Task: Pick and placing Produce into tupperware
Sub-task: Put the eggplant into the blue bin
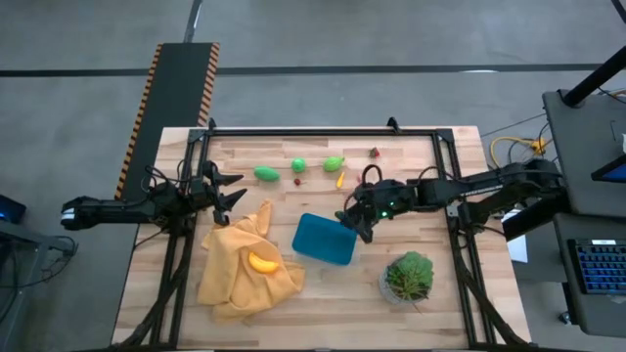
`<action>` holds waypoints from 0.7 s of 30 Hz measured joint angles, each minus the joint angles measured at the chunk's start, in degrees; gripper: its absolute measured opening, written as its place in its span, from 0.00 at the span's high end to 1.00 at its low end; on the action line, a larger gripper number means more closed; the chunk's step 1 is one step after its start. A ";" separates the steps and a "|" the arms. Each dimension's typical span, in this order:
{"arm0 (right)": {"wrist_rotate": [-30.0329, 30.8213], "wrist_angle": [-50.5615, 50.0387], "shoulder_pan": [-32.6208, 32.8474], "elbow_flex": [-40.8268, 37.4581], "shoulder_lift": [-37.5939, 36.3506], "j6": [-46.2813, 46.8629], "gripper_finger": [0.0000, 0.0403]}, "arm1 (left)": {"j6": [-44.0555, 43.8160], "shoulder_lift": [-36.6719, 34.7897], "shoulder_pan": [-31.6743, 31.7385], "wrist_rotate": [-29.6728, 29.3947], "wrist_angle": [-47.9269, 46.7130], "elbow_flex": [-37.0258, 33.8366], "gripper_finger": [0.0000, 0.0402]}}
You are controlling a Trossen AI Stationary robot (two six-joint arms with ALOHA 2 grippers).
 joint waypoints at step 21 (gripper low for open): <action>0.40 -22.54 1.60 16.81 19.09 -2.08 0.65 | 0.00 0.00 0.01 0.00 0.02 0.00 0.54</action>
